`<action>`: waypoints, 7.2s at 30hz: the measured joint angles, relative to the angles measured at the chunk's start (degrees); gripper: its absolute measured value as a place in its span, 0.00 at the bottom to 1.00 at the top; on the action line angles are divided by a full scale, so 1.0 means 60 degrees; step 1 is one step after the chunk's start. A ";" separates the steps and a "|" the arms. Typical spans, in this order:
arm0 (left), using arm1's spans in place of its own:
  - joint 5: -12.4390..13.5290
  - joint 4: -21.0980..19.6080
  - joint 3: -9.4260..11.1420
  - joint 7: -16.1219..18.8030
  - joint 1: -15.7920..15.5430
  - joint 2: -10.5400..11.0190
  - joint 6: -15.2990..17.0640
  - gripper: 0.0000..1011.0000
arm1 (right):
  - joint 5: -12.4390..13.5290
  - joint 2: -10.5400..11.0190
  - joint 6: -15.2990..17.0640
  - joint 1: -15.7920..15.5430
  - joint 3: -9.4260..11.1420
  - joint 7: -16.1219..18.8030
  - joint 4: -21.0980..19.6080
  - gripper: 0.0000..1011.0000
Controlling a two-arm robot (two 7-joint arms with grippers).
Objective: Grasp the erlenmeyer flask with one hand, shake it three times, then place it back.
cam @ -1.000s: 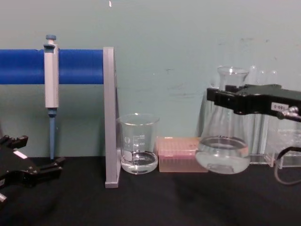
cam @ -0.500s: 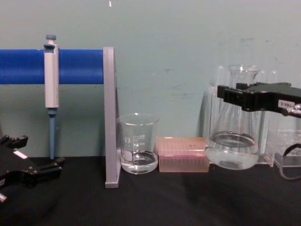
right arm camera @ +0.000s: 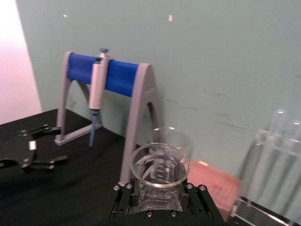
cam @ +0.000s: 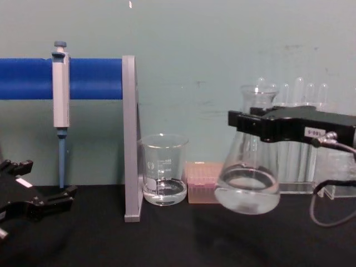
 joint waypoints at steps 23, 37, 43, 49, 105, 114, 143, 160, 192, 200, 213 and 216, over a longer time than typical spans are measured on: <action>0.0000 0.0000 0.0000 0.0000 0.0000 0.0000 0.0000 0.99 | 0.0500 0.0252 -0.0415 0.0262 -0.0706 0.1037 0.0573 0.45; 0.0000 0.0000 0.0000 -0.0001 0.0000 0.0000 0.0000 0.99 | 0.0530 0.0294 -0.0699 0.0333 -0.0953 0.1133 0.1072 0.45; 0.0000 0.0000 0.0000 -0.0001 0.0000 0.0000 0.0001 0.99 | 0.0463 0.0273 -0.0721 0.0349 -0.1034 0.1126 0.1183 0.45; 0.0000 0.0000 0.0000 -0.0001 0.0000 -0.0001 0.0000 0.99 | 0.0441 0.0227 -0.0775 0.0388 -0.1095 0.1185 0.1375 0.45; 0.0000 0.0000 0.0000 -0.0001 0.0000 0.0000 0.0000 0.99 | 0.0131 -0.0007 -0.0869 0.0481 -0.1362 0.1344 0.2180 0.46; 0.0000 0.0000 0.0000 -0.0001 0.0000 0.0000 0.0000 0.99 | 0.0131 -0.0007 -0.0852 0.0480 -0.1357 0.1339 0.2177 0.70; 0.0000 0.0000 0.0000 -0.0001 0.0000 0.0000 0.0000 0.99 | 0.0361 0.0620 -0.0839 0.0088 -0.1177 0.1665 0.1559 0.99; 0.0000 0.0000 0.0000 0.0000 0.0000 0.0000 0.0000 0.99 | 0.0551 0.1507 -0.0737 -0.0648 -0.0641 0.1356 0.0449 0.99; 0.0000 0.0000 0.0000 0.0000 0.0000 0.0000 0.0000 0.99 | -0.0423 0.0219 -0.0412 -0.0913 0.0544 -0.0981 0.0884 0.99; 0.0000 0.0000 0.0000 -0.0001 0.0000 0.0000 0.0000 0.99 | -0.0421 0.0229 -0.0416 -0.0909 0.0538 -0.0982 0.0884 0.99; 0.0000 0.0000 0.0000 -0.0001 0.0000 0.0000 0.0000 0.99 | -0.0415 0.0240 -0.0429 -0.0908 0.0524 -0.0991 0.0881 0.99; 0.0000 0.0000 0.0000 -0.0001 0.0000 0.0000 0.0000 0.99 | -0.0414 0.0243 -0.0431 -0.0907 0.0520 -0.0991 0.0878 0.99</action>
